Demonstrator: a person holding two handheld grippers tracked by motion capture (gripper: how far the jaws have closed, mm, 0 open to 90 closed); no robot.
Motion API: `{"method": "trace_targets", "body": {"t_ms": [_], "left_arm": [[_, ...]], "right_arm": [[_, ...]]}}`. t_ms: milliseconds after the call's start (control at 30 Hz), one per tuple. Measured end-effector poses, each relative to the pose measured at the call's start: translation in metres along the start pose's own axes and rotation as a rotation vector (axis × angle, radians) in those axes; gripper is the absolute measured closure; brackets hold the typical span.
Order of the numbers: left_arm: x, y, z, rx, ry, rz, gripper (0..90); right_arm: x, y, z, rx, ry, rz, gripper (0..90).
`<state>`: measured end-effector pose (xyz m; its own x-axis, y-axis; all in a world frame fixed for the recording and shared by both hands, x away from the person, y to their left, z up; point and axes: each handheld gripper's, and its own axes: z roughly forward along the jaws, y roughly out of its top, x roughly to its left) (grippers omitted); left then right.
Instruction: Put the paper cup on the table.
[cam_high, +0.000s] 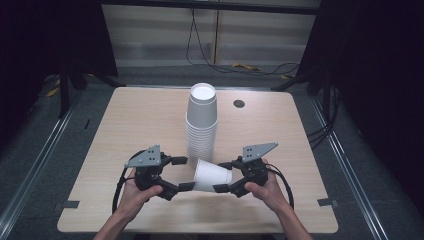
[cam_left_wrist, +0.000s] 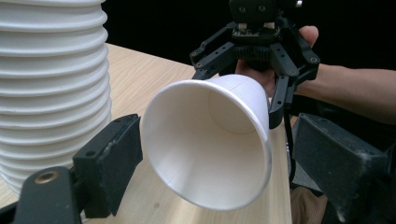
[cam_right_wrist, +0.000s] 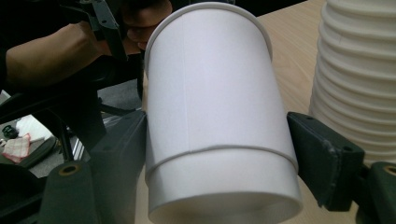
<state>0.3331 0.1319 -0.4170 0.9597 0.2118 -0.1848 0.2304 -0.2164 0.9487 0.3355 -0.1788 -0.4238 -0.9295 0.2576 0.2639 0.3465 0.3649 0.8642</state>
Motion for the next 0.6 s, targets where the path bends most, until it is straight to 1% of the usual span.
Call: {"method": "trace_targets", "body": {"t_ms": [33, 100, 133, 200, 267, 333, 400, 500, 533, 567, 600], "left_arm": [[0.0001, 0.0001, 0.0004, 0.000, -0.001, -0.002, 15.6], [-0.0003, 0.0007, 0.0008, -0.001, 0.000, -0.003, 15.6], [-0.0004, 0.0009, 0.0009, -0.001, -0.002, -0.003, 15.6], [-0.0007, 0.0016, 0.0014, -0.004, 0.002, 0.003, 15.6], [-0.0007, 0.0018, 0.0021, -0.014, -0.010, -0.006, 15.6], [-0.0009, 0.0022, 0.0024, -0.013, -0.008, -0.005, 15.6], [-0.0011, 0.0029, 0.0027, -0.008, 0.000, -0.004, 15.6], [-0.0010, 0.0034, 0.0038, -0.013, -0.011, -0.005, 15.6], [-0.0010, 0.0035, 0.0040, -0.013, -0.009, -0.004, 15.6], [-0.0010, 0.0040, 0.0040, -0.004, -0.004, 0.000, 15.6], [-0.0012, 0.0038, 0.0047, -0.008, 0.000, -0.005, 15.6]], "right_arm": [[0.0001, -0.0002, -0.0001, -0.005, -0.005, 0.000, 23.5], [0.0001, -0.0006, -0.0006, -0.019, 0.003, 0.003, 23.5], [0.0006, -0.0005, -0.0010, -0.028, -0.006, 0.002, 23.6], [0.0009, 0.0001, -0.0021, -0.044, -0.006, -0.003, 23.6], [0.0015, 0.0007, -0.0029, -0.052, -0.006, -0.002, 23.6], [0.0016, 0.0008, -0.0033, -0.067, -0.007, -0.002, 23.7], [0.0018, 0.0010, -0.0033, -0.072, -0.008, -0.004, 23.7], [0.0024, 0.0016, -0.0036, -0.083, -0.008, -0.004, 23.8], [0.0024, 0.0019, -0.0036, -0.090, -0.006, -0.006, 23.8], [0.0026, 0.0021, -0.0036, -0.090, -0.006, -0.006, 23.8], [0.0027, 0.0022, -0.0036, -0.091, -0.010, -0.007, 23.8]]}}
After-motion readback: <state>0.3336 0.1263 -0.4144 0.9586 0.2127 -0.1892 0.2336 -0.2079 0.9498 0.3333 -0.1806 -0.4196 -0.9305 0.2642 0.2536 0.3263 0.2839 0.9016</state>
